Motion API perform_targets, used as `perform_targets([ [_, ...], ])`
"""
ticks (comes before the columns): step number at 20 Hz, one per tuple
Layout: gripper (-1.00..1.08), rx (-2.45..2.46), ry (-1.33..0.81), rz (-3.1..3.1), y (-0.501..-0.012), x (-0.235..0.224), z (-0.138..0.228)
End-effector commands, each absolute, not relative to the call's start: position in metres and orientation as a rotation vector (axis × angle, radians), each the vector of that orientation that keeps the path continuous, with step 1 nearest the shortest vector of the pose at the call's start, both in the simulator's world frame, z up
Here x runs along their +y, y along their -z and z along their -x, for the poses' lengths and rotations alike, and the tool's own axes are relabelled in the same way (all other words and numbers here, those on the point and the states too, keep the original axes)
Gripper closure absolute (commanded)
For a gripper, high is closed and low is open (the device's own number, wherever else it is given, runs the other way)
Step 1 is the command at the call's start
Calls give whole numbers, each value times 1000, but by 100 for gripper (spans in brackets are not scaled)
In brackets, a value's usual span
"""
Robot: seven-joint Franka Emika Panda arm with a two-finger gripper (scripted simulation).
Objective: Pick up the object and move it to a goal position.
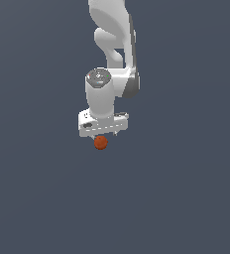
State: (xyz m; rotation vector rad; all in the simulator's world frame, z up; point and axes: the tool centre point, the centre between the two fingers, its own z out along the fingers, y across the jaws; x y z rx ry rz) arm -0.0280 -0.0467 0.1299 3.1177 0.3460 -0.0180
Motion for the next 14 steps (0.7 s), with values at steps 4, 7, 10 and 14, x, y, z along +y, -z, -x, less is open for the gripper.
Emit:
perform_targets([
  [4,-92,475,8,-3104,-112,-62,39],
  [7,-92,524,5,-3097,-105,-67,43],
  [10,-92,558,2,-3091,-101,-71,47],
  [14,-92,583,0,-3087,-97,-73,49],
])
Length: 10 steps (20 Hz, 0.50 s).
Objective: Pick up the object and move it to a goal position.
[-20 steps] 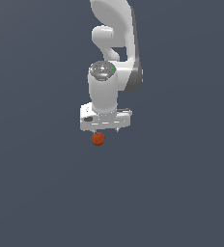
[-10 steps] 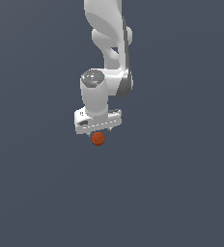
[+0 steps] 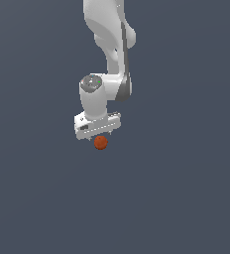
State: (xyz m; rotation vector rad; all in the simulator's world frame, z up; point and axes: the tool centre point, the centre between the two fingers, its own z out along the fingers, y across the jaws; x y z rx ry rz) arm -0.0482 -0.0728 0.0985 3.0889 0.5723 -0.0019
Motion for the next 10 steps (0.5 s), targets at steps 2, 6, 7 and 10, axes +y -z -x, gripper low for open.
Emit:
perform_targets([
  [2,-92,586,0,-3086,-97,-74,49],
  [6,-92,580,1,-3088,-94,-74,49],
  [7,-92,581,1,-3087,-92,-74,49],
  [10,-92,582,1,-3087,-81,-74,50],
])
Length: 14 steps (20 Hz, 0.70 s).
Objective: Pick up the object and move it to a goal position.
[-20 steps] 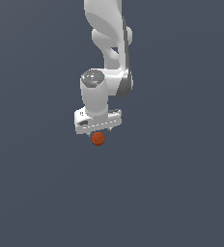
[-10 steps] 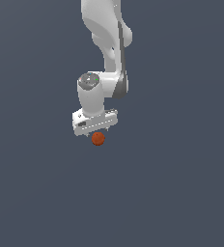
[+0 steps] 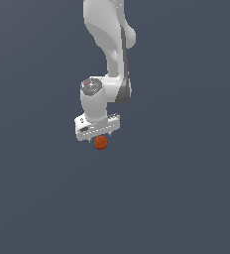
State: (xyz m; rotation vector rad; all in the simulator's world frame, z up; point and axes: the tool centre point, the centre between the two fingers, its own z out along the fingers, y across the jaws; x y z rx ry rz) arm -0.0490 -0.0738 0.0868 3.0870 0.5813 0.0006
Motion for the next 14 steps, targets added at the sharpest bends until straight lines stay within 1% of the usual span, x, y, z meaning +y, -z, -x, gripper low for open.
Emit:
perform_targets([
  [1,-92,583,1,-3087,-76,-73,50],
  [6,-92,585,0,-3087,-54,-74,50],
  [11,-92,586,0,-3086,-47,-74,50],
  [12,108,586,0,-3086,-47,-74,50],
  [14,108,586,0,-3086,-47,-74,50],
])
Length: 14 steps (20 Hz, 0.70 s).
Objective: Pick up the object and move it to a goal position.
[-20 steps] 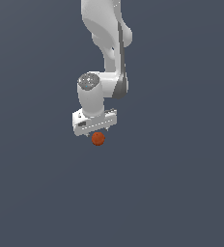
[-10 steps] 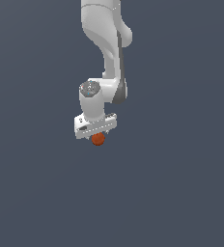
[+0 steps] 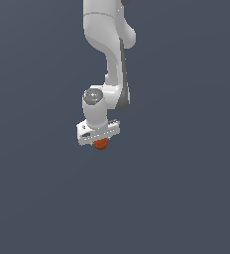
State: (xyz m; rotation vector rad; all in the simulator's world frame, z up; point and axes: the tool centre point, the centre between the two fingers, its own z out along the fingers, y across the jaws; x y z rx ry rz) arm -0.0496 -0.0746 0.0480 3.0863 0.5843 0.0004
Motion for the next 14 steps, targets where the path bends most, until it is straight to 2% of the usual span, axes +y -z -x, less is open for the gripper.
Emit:
perform_targets([
  [1,108,586,0,-3086,-47,-74,50],
  [14,108,584,-1,-3086,-49,-61,48],
])
